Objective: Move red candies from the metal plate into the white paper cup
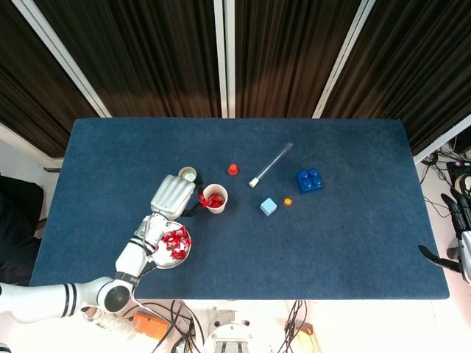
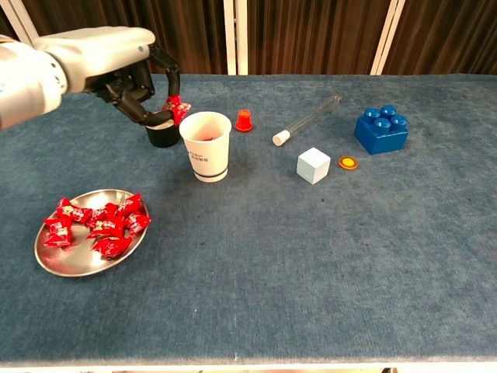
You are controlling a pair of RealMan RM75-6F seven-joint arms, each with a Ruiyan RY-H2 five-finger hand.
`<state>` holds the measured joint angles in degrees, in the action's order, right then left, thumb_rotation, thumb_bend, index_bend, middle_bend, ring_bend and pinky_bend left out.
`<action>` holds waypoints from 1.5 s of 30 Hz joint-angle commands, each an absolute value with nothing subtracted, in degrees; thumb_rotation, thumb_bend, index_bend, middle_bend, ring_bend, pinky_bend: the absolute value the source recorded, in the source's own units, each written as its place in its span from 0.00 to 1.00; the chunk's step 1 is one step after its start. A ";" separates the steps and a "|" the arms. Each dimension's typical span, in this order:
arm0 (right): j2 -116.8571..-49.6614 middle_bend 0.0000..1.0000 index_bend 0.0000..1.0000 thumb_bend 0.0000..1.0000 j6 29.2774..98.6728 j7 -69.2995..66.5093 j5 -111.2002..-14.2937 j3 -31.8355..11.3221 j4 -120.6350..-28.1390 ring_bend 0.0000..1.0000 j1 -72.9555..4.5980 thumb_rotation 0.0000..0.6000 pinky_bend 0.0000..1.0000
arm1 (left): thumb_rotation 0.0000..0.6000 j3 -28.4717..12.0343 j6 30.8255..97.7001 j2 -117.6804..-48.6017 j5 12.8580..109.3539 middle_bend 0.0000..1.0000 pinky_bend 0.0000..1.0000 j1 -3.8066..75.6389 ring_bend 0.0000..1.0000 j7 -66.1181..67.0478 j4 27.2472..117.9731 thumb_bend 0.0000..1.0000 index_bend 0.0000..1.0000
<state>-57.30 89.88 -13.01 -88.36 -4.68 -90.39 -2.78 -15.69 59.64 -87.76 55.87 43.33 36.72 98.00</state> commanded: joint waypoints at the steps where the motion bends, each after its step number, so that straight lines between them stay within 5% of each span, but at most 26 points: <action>1: -57.36 0.03 0.00 0.28 89.76 -13.17 -88.31 -4.68 -90.23 0.00 -2.78 1.00 0.00 | 1.00 -16.53 58.77 -89.47 53.47 0.92 0.83 45.47 0.84 37.99 95.89 0.40 0.60; 11: -57.58 0.03 0.00 0.28 89.36 -13.48 -87.99 -4.79 -89.84 0.00 -2.86 1.00 0.00 | 1.00 -16.11 59.06 -91.31 50.83 0.92 0.83 48.42 0.84 38.52 93.70 0.38 0.58; 19: -57.59 0.03 0.00 0.28 89.47 -13.63 -88.09 -4.74 -89.71 0.00 -2.73 1.00 0.00 | 1.00 -14.92 60.33 -91.57 48.09 0.92 0.83 49.59 0.84 40.30 93.72 0.24 0.36; 26: -57.43 0.03 0.00 0.28 89.76 -13.72 -88.51 -4.84 -89.95 0.00 -2.80 1.00 0.00 | 1.00 -12.69 64.38 -88.30 53.79 0.92 0.83 46.85 0.83 36.98 98.00 0.20 0.33; 36: -57.45 0.03 0.00 0.28 90.18 -13.84 -89.12 -4.79 -89.95 0.00 -2.77 1.00 0.00 | 1.00 -2.13 74.31 -76.96 69.63 0.92 0.83 35.39 0.83 30.07 105.44 0.23 0.42; 45: -57.58 0.03 0.00 0.28 90.06 -13.10 -89.87 -4.64 -90.39 0.00 -3.09 1.00 0.00 | 1.00 4.36 74.03 -77.84 75.38 0.92 0.83 30.48 0.83 28.78 98.73 0.22 0.44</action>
<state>-57.57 90.08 -13.11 -89.85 -4.65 -90.37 -3.07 3.43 74.47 -77.11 74.55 31.40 29.76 100.40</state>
